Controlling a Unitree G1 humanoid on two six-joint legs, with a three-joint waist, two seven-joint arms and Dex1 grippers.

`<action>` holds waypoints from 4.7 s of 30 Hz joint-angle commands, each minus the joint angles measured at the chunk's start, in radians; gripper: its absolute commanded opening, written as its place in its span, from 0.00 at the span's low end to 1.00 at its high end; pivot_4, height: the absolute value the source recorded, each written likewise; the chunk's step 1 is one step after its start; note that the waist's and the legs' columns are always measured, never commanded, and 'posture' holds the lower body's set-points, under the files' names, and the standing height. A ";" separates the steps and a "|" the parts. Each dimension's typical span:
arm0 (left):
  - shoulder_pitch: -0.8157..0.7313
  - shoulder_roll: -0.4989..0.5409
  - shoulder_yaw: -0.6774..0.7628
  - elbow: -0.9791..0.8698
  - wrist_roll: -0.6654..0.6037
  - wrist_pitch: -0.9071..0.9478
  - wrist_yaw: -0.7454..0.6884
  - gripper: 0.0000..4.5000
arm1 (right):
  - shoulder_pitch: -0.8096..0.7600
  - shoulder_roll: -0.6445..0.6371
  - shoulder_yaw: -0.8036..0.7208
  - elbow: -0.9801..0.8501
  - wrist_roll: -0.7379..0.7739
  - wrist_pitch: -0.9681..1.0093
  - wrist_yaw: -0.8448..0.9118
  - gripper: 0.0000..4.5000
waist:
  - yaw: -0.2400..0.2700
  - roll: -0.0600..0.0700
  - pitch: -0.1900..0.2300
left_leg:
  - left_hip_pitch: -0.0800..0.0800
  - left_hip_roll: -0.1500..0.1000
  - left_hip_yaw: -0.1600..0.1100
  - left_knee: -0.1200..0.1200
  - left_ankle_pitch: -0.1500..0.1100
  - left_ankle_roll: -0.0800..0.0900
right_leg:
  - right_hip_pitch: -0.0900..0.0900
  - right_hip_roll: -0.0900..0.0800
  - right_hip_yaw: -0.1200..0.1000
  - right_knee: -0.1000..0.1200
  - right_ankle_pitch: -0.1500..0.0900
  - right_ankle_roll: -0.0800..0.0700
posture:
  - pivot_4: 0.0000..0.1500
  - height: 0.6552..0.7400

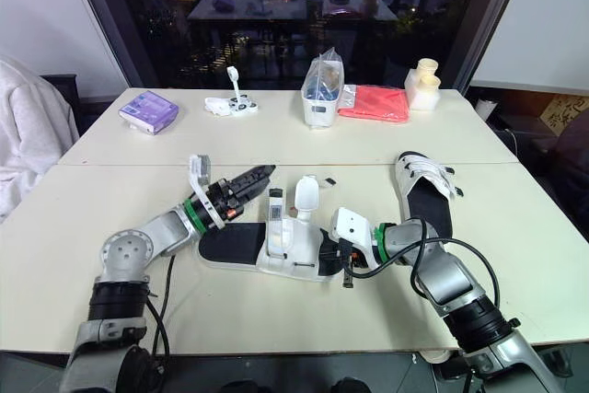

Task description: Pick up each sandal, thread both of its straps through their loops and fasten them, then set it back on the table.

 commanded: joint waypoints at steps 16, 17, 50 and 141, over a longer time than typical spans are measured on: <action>-0.060 0.069 -0.149 0.136 0.309 -0.031 -0.294 0.98 | 0.024 -0.005 0.029 0.030 -0.038 0.021 -0.011 0.00 | 0.000 0.000 0.000 | 0.000 0.000 -0.003 -0.004 -0.002 -0.003 | 0.001 -0.001 -0.003 -0.003 0.000 0.000 | 1.00 1.00; -0.067 0.070 -0.164 0.151 0.332 -0.043 -0.316 0.98 | 0.023 -0.006 0.028 0.031 -0.037 0.022 -0.010 0.00 | -0.001 0.000 0.000 | 0.000 0.000 -0.003 -0.004 -0.002 -0.003 | 0.001 -0.001 -0.003 -0.003 0.000 0.000 | 1.00 1.00; -0.315 0.062 -0.148 0.276 0.368 0.025 -0.759 0.00 | 0.063 -0.038 0.029 -0.021 -0.032 0.040 0.001 0.00 | 0.005 -0.002 0.002 | 0.000 -0.001 -0.003 -0.010 0.002 -0.002 | 0.000 0.001 -0.010 -0.005 0.000 0.000 | 1.00 1.00; -0.432 -0.013 -0.432 1.018 1.270 -1.086 -0.725 0.87 | 0.088 -0.074 0.074 -0.067 -0.066 0.005 0.042 0.00 | 0.006 -0.003 -0.001 | 0.003 -0.003 -0.005 -0.007 0.001 0.000 | 0.007 0.002 -0.013 -0.003 0.002 0.010 | 1.00 1.00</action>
